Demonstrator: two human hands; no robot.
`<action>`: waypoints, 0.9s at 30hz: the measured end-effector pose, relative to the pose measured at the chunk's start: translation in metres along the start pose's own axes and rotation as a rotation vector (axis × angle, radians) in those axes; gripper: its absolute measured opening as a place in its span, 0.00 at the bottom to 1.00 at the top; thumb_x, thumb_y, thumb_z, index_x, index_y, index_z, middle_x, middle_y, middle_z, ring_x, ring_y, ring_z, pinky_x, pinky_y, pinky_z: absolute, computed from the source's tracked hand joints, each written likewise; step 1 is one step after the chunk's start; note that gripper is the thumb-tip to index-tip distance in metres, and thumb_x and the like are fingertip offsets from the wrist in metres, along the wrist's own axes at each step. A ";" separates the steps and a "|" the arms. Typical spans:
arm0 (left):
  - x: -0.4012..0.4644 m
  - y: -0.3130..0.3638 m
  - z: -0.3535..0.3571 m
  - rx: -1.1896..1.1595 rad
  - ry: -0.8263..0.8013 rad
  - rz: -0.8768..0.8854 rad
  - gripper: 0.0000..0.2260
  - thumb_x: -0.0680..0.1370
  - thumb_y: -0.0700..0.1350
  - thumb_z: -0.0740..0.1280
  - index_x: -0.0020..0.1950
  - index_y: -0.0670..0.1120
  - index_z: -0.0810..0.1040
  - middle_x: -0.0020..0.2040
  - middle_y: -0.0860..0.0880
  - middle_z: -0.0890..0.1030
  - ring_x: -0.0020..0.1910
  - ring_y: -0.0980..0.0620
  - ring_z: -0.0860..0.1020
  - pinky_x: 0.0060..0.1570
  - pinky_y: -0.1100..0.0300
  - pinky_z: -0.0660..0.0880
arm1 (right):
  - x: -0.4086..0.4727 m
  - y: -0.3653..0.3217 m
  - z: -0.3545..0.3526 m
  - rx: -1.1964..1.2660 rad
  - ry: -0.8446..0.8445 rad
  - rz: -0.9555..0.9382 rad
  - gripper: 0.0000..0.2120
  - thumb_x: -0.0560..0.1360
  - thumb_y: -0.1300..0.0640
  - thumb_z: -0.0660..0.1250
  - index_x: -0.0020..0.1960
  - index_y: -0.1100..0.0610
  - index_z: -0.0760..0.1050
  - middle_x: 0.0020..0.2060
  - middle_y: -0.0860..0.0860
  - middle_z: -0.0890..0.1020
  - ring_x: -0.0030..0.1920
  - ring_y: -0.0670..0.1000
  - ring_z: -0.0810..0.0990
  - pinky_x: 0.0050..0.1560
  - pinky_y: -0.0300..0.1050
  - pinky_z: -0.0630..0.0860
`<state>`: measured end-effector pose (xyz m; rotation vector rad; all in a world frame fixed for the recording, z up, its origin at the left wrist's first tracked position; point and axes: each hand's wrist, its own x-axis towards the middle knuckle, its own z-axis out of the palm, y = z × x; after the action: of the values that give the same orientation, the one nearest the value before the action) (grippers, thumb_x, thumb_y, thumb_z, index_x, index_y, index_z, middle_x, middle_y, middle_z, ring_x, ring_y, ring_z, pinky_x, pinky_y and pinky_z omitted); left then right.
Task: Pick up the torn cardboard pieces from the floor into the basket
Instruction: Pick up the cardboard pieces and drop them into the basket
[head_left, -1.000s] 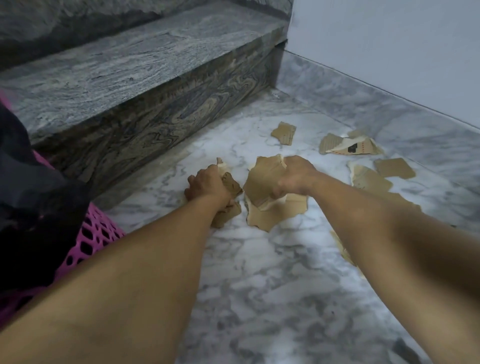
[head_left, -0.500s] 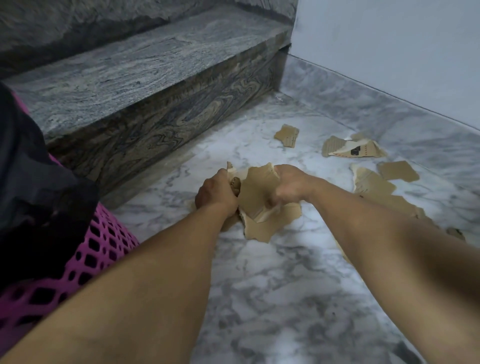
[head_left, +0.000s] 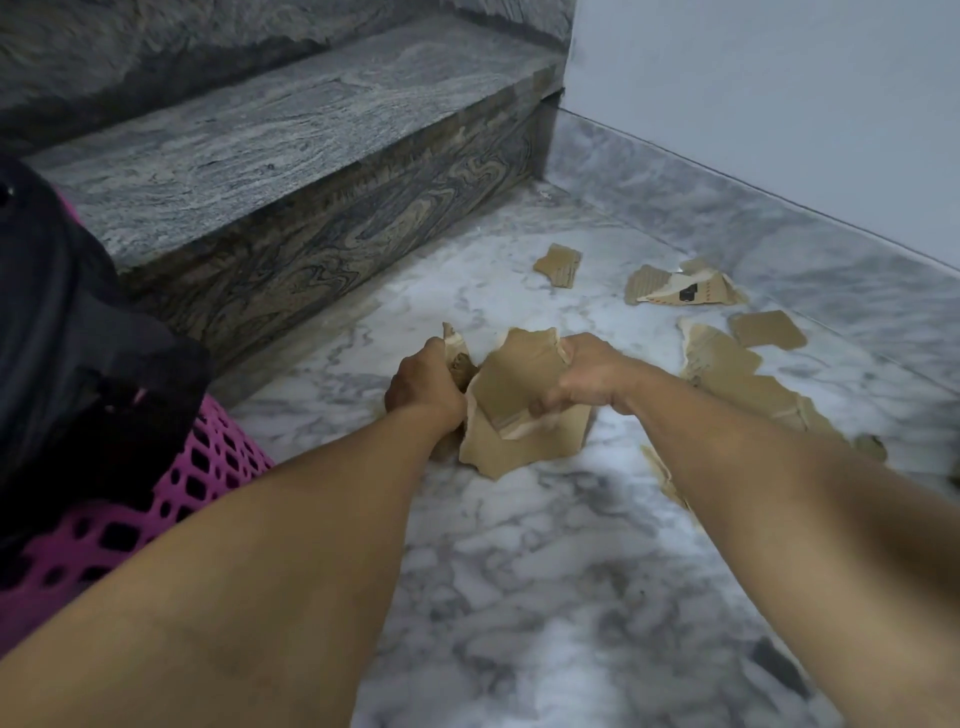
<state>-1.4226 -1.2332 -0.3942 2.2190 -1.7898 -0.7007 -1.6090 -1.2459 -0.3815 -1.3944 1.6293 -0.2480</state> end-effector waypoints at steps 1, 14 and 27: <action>-0.004 0.002 -0.003 0.001 -0.008 -0.002 0.15 0.73 0.39 0.66 0.58 0.45 0.69 0.55 0.41 0.77 0.54 0.39 0.76 0.51 0.50 0.76 | -0.006 0.002 -0.004 0.005 0.012 0.007 0.23 0.61 0.64 0.82 0.49 0.57 0.73 0.46 0.52 0.77 0.51 0.54 0.80 0.53 0.50 0.81; -0.077 0.068 -0.146 -0.032 0.015 0.117 0.20 0.71 0.42 0.73 0.59 0.45 0.70 0.50 0.45 0.75 0.46 0.45 0.73 0.44 0.54 0.73 | -0.147 -0.043 -0.070 0.151 0.244 0.010 0.23 0.63 0.61 0.81 0.53 0.59 0.75 0.43 0.50 0.81 0.39 0.48 0.78 0.27 0.35 0.71; -0.196 -0.017 -0.371 -0.195 0.261 0.029 0.38 0.71 0.45 0.75 0.73 0.40 0.56 0.66 0.42 0.70 0.63 0.43 0.73 0.57 0.57 0.71 | -0.313 -0.257 -0.019 0.298 0.242 -0.162 0.20 0.64 0.70 0.79 0.51 0.60 0.76 0.40 0.56 0.84 0.39 0.54 0.85 0.36 0.45 0.82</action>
<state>-1.2589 -1.0898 -0.0349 2.0461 -1.5545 -0.5267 -1.4825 -1.0715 -0.0381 -1.3030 1.5936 -0.7492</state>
